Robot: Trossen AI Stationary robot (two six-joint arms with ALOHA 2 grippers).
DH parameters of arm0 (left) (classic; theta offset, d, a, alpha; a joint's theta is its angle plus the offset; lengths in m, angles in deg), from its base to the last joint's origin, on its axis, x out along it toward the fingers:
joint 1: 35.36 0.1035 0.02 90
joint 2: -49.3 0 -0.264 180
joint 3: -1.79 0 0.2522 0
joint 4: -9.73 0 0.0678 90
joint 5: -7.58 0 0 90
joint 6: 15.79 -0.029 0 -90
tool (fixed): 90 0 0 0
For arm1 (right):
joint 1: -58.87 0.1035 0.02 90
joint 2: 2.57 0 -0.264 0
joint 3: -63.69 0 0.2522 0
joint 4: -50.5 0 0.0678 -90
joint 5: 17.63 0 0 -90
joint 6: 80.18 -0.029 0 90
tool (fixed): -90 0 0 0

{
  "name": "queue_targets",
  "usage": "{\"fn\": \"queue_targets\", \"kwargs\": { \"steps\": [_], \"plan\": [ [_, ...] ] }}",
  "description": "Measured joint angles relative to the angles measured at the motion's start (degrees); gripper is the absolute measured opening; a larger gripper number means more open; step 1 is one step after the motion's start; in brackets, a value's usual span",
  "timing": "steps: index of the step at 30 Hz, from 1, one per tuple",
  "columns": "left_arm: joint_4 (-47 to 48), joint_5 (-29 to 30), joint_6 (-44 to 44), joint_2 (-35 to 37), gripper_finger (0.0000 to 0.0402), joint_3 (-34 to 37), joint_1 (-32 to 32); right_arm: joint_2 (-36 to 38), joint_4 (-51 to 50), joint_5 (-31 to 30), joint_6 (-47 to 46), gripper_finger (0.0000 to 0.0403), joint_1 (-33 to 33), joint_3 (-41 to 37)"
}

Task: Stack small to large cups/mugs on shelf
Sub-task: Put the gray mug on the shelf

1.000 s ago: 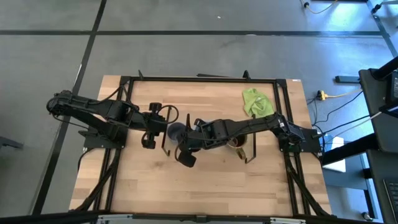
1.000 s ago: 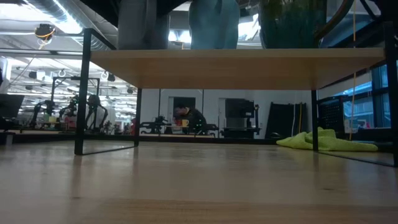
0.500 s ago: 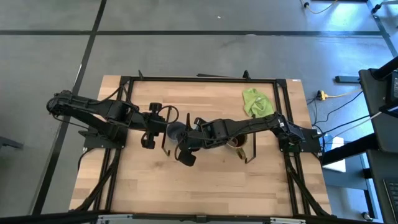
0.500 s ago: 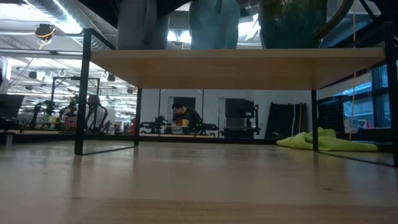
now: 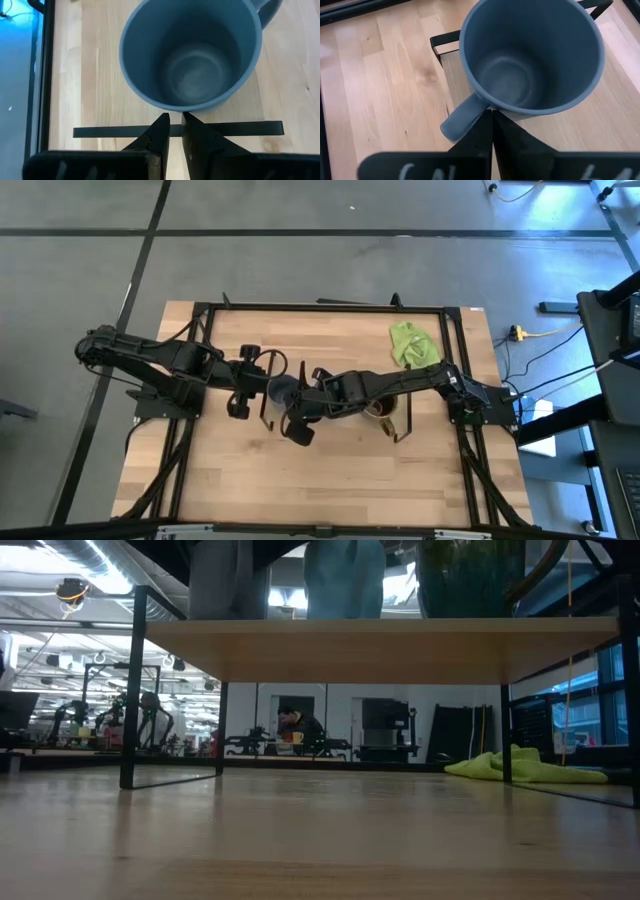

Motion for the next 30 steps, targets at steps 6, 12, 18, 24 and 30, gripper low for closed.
{"fn": "queue_targets", "kwargs": {
  "steps": [6,12,18,24,30],
  "plan": [
    [0.09,0.35,-0.10,0.01,0.0045,0.01,0.54,0.00,0.93,0.00,0.11,0.0006,-0.04,0.00],
    [0.00,0.32,-0.36,0.00,0.0045,0.02,1.47,0.00,0.94,0.84,0.04,0.0012,-0.04,0.00],
    [0.00,0.29,-0.73,0.01,0.0045,0.00,1.53,0.00,0.92,1.02,0.02,0.0023,-0.04,0.00],
    [-0.02,0.28,-0.73,-0.01,0.0045,0.02,1.53,0.00,0.92,1.49,0.04,0.0024,-0.04,0.00],
    [-0.02,0.28,-1.23,-0.01,0.0045,0.00,1.53,0.00,0.92,1.49,0.04,0.0025,-0.04,0.00]
  ]
}}
